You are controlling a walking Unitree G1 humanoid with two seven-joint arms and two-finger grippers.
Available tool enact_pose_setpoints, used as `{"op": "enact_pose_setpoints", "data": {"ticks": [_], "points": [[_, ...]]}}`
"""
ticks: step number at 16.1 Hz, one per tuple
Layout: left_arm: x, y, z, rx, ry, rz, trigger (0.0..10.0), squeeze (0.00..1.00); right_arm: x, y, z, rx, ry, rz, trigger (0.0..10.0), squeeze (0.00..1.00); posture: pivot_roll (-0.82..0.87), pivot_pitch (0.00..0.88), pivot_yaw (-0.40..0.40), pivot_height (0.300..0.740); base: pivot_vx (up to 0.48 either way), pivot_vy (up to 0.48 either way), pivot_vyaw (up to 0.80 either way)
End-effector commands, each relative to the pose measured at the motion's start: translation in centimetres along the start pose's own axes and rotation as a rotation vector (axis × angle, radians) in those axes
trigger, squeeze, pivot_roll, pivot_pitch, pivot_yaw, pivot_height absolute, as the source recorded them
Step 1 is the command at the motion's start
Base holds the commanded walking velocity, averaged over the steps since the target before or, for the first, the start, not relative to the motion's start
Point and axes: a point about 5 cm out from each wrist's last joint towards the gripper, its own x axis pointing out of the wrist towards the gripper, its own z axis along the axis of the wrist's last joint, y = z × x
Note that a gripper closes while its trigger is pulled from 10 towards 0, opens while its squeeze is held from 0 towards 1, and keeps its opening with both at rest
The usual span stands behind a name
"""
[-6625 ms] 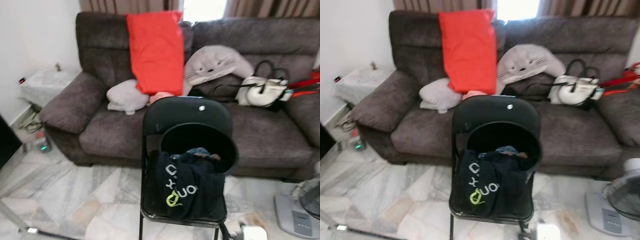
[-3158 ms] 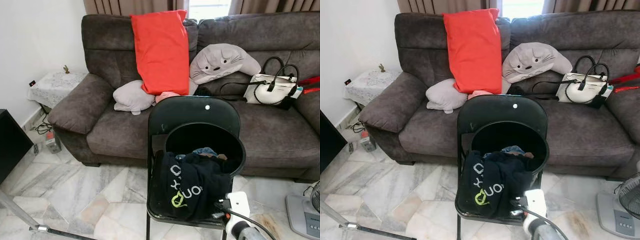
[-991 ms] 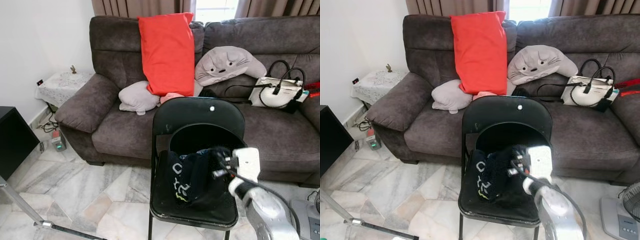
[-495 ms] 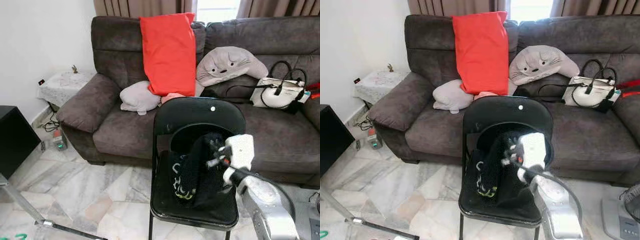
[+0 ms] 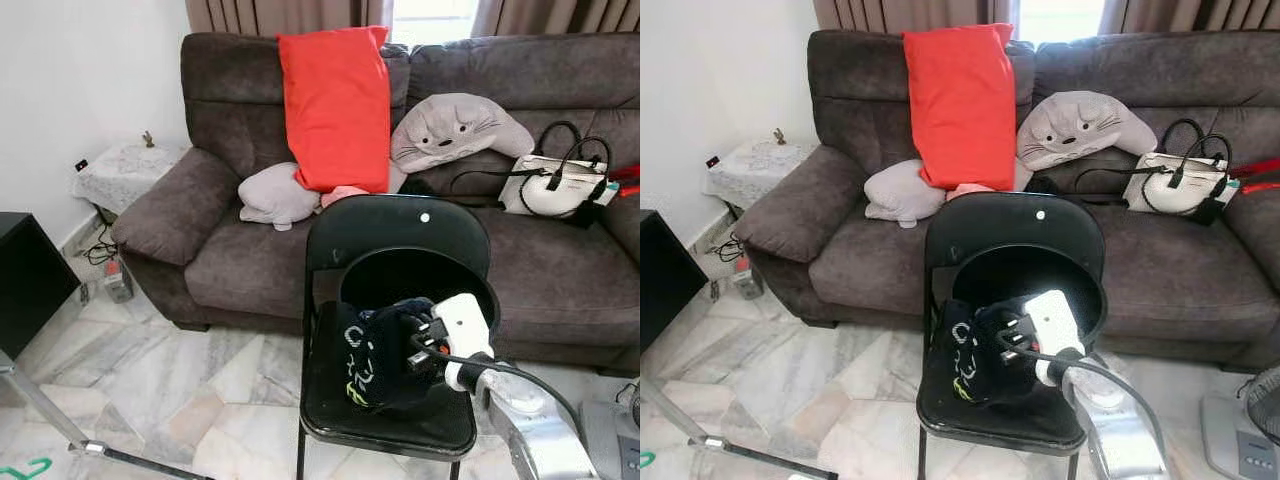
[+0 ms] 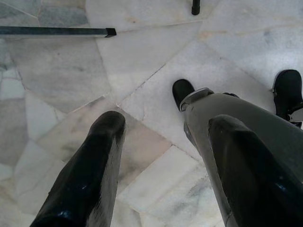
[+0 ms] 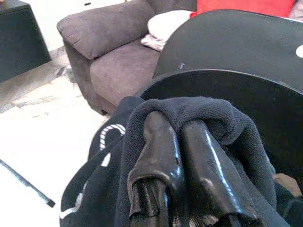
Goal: Hang hanger
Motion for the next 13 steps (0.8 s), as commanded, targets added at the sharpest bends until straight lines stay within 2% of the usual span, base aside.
{"op": "enact_pose_setpoints", "data": {"ticks": [1,3,7,9,13], "points": [[-0.1,0.4,-0.6,0.011,0.031,0.001,10.0,0.00,0.4,0.6,1.1,-0.021,-0.062,0.071,0.0,0.00,-0.11,0.000,0.087,0.740,0.000,0.000,0.00],[-0.1,0.4,-0.7,0.013,0.032,0.001,10.0,0.00,0.4,0.9,1.6,-0.014,-0.093,0.111,0.0,0.00,-0.11,0.000,0.088,0.740,0.000,0.000,0.00],[-0.1,0.4,-0.7,0.013,0.031,0.001,10.0,0.00,1.0,0.5,-0.2,-0.085,0.032,0.172,0.0,0.00,-0.10,0.000,0.087,0.740,0.000,0.000,0.00],[-0.1,0.4,-0.7,0.015,0.033,0.001,10.0,0.00,1.2,0.6,-0.6,-0.125,0.060,0.204,0.0,0.00,-0.10,0.002,0.091,0.740,0.000,0.000,0.00],[-0.1,0.4,-0.8,0.016,0.034,0.003,10.0,0.00,1.5,2.0,-1.4,-0.196,0.092,0.400,0.0,0.00,-0.10,0.003,0.090,0.740,0.000,0.000,0.00]]}}
